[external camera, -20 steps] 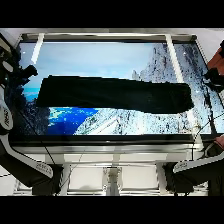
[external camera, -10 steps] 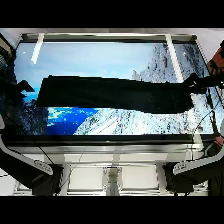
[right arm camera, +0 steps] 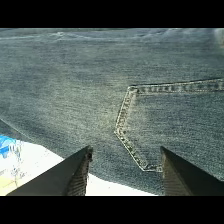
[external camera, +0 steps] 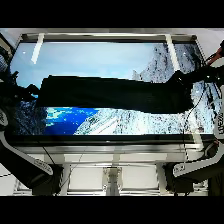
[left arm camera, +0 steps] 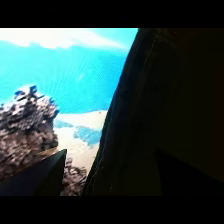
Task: Fold the clothes and pants, and hang the long-sleeved shirts on hangers.
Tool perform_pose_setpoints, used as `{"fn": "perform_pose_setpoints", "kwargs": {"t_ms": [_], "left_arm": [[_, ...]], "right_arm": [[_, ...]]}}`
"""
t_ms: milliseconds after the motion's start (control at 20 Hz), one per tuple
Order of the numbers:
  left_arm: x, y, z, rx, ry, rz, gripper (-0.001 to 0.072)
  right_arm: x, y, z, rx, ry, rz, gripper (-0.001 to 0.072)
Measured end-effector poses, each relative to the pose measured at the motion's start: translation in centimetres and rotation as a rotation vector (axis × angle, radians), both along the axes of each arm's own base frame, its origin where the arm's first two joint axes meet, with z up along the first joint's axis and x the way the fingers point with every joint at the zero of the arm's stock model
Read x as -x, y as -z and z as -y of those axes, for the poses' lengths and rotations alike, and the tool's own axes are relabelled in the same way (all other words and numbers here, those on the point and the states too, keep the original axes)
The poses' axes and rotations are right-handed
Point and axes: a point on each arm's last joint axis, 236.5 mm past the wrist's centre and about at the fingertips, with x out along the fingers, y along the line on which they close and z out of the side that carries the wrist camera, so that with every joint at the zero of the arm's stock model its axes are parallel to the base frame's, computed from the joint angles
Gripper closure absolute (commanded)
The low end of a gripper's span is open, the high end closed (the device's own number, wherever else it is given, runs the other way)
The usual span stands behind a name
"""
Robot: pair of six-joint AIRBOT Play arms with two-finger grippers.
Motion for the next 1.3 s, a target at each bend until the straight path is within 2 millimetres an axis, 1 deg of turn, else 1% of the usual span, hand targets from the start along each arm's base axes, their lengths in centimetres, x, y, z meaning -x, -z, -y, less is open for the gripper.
{"fn": "perform_pose_setpoints", "kwargs": {"t_ms": [100,150,200,250,300,350,500,600,650,700,800,900,950,1000,1050,1150,1200,1300], "left_arm": [[-0.5,0.3,1.0,0.001,0.023,0.004,0.0087],[-0.7,0.5,1.6,0.000,0.036,0.004,0.0200],[-1.0,0.7,2.2,-0.003,0.051,0.004,0.0371],[-1.2,1.0,2.8,-0.008,0.064,0.004,0.0574],[-1.2,1.2,3.6,-0.006,0.082,-0.004,0.0684],[-1.3,1.3,4.4,-0.006,0.102,-0.009,0.0684],[-1.5,1.2,5.7,-0.004,0.133,-0.013,0.0685],[-1.2,0.7,5.7,-0.006,0.151,-0.022,0.0685],[-1.0,0.0,5.3,-0.010,0.156,-0.022,0.0685],[-1.0,-1.1,4.8,-0.015,0.153,-0.010,0.0685],[-1.0,-3.9,3.6,-0.033,0.150,0.022,0.0685],[-1.6,-7.6,2.0,-0.083,0.139,0.084,0.0685],[-1.7,-9.3,1.5,-0.103,0.141,0.109,0.0685],[-1.8,-11.0,1.5,-0.116,0.148,0.133,0.0686],[-2.0,-12.7,1.8,-0.122,0.156,0.164,0.0685],[-2.0,-14.7,3.1,-0.133,0.187,0.189,0.0685],[-2.1,-15.4,4.1,-0.135,0.210,0.198,0.0685],[-2.4,-16.3,7.2,-0.127,0.276,0.208,0.0685]], "right_arm": [[0.0,0.0,-0.3,-0.001,-0.001,-0.003,0.0237],[0.0,0.0,-0.4,-0.002,-0.002,-0.003,0.0237],[0.0,0.0,-0.5,-0.003,-0.002,-0.004,0.0237],[0.0,0.0,-0.5,-0.003,-0.002,-0.005,0.0238],[0.0,0.0,-0.5,-0.003,-0.002,-0.005,0.0237],[0.0,0.0,-0.6,-0.003,-0.002,-0.005,0.0238],[0.0,0.0,-0.6,-0.003,-0.001,-0.006,0.0239],[0.0,0.0,-0.6,-0.003,-0.001,-0.007,0.0239],[0.0,0.0,-0.6,-0.004,-0.002,-0.008,0.0239],[0.1,0.0,-0.6,-0.005,-0.003,-0.010,0.0239],[0.2,0.0,-0.7,-0.006,-0.005,-0.013,0.0239],[0.2,0.0,-0.7,-0.008,-0.008,-0.016,0.0239],[0.3,0.0,-0.7,-0.008,-0.009,-0.017,0.0239],[0.3,0.0,-0.7,-0.009,-0.009,-0.018,0.0239],[0.3,0.0,-0.8,-0.009,-0.010,-0.019,0.0239],[0.4,0.0,-0.8,-0.010,-0.011,-0.021,0.0239],[0.4,0.0,-0.8,-0.010,-0.011,-0.021,0.0239],[0.5,0.0,-0.8,-0.012,-0.014,-0.025,0.0239]]}}
